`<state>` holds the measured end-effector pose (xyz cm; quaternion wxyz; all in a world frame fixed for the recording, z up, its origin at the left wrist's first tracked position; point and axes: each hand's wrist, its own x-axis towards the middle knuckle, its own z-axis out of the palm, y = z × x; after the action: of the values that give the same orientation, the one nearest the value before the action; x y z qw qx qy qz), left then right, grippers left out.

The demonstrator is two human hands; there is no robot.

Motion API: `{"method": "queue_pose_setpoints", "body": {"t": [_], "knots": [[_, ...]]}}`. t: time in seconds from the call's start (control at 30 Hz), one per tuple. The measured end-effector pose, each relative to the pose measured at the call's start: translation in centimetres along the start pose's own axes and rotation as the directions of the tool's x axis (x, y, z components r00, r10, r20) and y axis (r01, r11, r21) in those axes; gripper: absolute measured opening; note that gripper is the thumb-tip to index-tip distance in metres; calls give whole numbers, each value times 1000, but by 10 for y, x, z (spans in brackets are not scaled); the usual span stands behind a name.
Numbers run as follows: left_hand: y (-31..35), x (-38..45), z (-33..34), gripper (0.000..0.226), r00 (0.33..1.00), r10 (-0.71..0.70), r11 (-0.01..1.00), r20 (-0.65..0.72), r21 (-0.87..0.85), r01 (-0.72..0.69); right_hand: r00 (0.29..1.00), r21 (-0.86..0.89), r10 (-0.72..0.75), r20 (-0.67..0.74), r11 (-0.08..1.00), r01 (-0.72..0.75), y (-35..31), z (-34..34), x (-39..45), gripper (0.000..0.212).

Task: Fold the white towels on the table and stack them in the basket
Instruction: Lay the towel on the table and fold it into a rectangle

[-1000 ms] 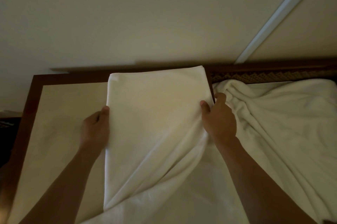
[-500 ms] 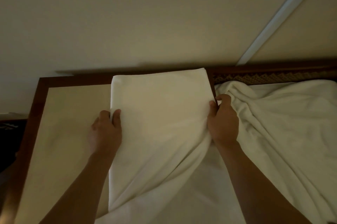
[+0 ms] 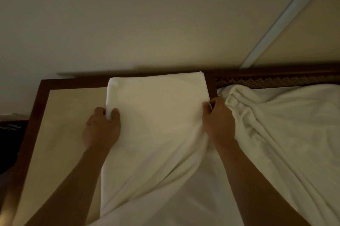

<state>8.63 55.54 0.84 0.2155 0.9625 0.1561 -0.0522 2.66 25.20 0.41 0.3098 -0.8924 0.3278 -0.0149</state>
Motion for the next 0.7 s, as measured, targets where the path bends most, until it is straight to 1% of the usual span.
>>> {"method": "queue_pose_setpoints", "body": {"t": [0.1, 0.17, 0.23, 0.3, 0.4, 0.43, 0.53, 0.57, 0.63, 0.67, 0.7], "knots": [[11, 19, 3, 53, 998, -65, 993, -28, -104, 61, 999, -36, -1, 36, 999, 2, -14, -2, 28, 39], [15, 39, 4, 58, 996, -75, 987, -39, -145, 68, 998, -57, -45, 51, 997, 48, -23, 0, 46, 43], [16, 52, 6, 58, 999, -32, 991, -44, -128, 26, 992, -76, -111, 60, 990, 115, -28, 3, 59, 40], [14, 56, 10, 53, 998, 24, 996, -51, -80, -28, 987, -86, -158, 3, 984, 158, -24, 7, 66, 33], [15, 49, 16, 49, 992, 82, 997, -92, -5, -83, 989, -72, -116, -95, 991, 109, -13, 14, 69, 30], [15, 47, 17, 49, 991, 85, 996, -108, 7, -85, 990, -63, -95, -105, 994, 89, -11, 18, 68, 30], [16, 45, 17, 47, 990, 72, 997, -121, 6, -72, 990, -37, -93, -102, 995, 90, -11, 21, 67, 28], [16, 45, 16, 46, 990, 65, 998, -128, -7, -66, 986, -51, -103, -129, 994, 97, -12, 20, 66, 28], [16, 42, 15, 42, 975, 81, 997, -205, 0, -83, 947, -217, -198, -252, 965, 145, -18, 19, 58, 33], [18, 37, 17, 40, 958, 140, 990, -251, 34, -136, 918, -286, -281, -281, 937, 200, -24, 20, 51, 40], [21, 30, 20, 41, 938, 231, 973, -257, 73, -220, 890, -322, -388, -238, 896, 305, -32, 23, 42, 47]]}}
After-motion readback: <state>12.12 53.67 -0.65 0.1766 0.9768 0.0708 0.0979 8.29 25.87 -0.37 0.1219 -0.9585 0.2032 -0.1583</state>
